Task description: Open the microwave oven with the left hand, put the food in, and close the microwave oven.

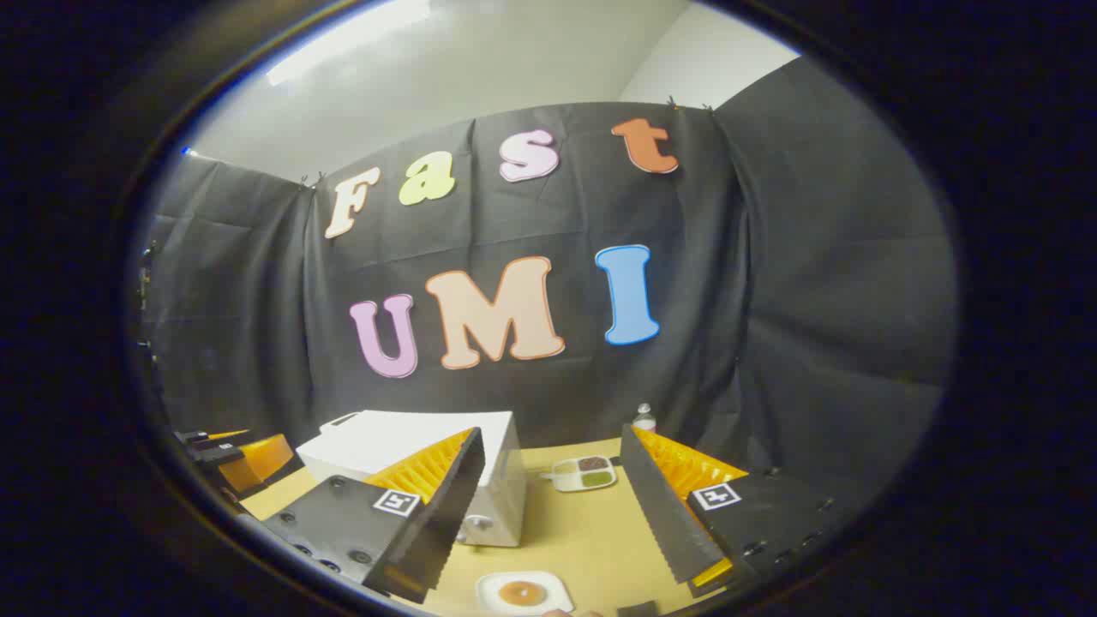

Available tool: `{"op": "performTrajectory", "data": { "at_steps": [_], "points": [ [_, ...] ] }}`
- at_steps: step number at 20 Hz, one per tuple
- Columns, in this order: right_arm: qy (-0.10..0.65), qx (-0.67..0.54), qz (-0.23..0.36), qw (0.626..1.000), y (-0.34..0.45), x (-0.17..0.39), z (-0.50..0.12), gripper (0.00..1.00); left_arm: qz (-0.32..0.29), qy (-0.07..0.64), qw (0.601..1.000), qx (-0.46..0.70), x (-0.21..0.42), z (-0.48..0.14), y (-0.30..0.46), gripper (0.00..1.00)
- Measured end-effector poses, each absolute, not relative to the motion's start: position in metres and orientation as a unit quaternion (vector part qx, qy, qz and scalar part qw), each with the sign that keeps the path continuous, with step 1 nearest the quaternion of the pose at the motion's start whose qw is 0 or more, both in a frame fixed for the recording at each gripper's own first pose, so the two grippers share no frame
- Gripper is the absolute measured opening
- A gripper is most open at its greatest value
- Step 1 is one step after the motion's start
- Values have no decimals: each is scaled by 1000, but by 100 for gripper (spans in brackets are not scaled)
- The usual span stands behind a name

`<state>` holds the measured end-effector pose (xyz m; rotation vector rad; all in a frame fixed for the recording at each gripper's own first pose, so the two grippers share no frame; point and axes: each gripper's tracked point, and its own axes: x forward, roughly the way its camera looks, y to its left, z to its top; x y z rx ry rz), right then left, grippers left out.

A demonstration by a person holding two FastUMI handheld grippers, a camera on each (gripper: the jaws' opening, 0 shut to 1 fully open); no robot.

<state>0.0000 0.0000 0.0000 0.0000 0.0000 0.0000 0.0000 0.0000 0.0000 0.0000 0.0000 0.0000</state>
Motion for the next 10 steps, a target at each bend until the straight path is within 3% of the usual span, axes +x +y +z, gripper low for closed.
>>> {"op": "performTrajectory", "data": {
  "at_steps": [1,2,10],
  "points": [
    [5,-2,-6,1000,2,-3,-1,98,2,-2,1000,-12,-2,6,8,95],
    [6,-5,-12,1000,4,-6,-1,92,1,-6,1000,-19,-3,11,13,95],
    [2,-42,-15,999,19,-34,6,92,-19,-25,999,8,-7,27,12,95]
  ]
}}
